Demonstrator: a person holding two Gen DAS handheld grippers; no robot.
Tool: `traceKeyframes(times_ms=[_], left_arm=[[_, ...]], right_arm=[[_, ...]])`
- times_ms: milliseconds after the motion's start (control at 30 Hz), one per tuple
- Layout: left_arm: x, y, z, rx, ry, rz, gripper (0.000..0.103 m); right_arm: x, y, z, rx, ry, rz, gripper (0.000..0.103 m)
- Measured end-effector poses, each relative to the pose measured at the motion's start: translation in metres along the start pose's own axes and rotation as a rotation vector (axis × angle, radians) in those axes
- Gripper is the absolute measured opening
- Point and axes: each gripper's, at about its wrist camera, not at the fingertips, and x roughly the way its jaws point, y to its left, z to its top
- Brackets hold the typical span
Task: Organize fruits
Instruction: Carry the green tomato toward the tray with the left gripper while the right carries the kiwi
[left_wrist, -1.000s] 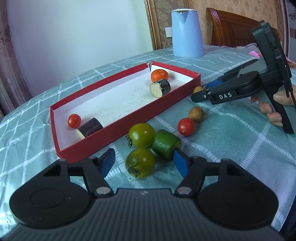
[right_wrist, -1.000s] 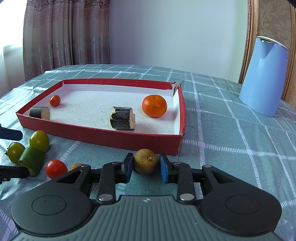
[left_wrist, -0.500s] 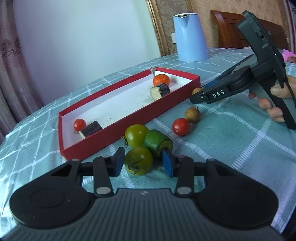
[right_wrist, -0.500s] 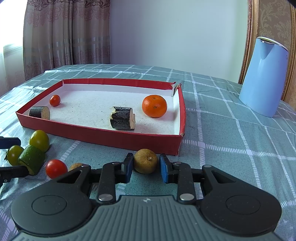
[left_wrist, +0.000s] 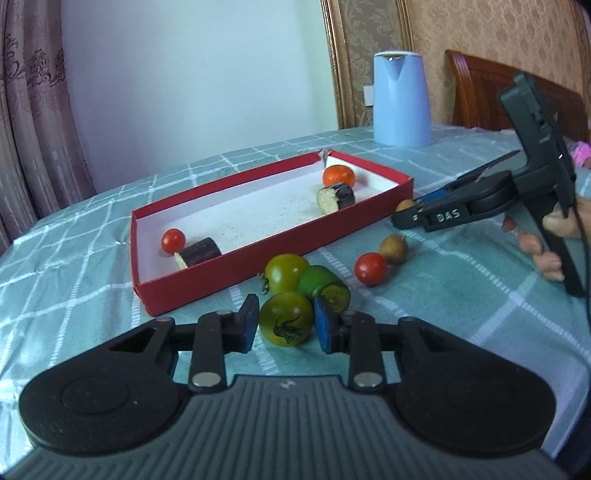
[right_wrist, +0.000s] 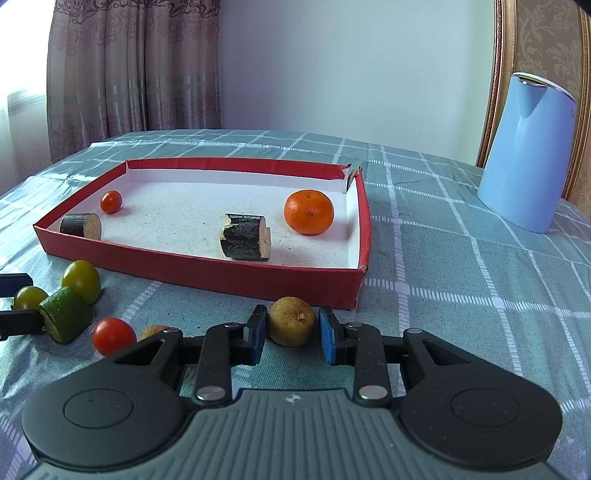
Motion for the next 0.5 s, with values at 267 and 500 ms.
traceKeyframes(times_ms=[267, 500], left_arm=[[-0.008, 0.015, 0.003, -0.098, -0.056, 0.022, 0.029], [-0.005, 0.033, 0.003, -0.186, -0.051, 0.024, 0.029]], right_arm=[[-0.008, -0.007, -0.002, 0.045, -0.037, 0.011, 0.028], [-0.013, -0.018, -0.003, 0.105, -0.055, 0.017, 0.028]])
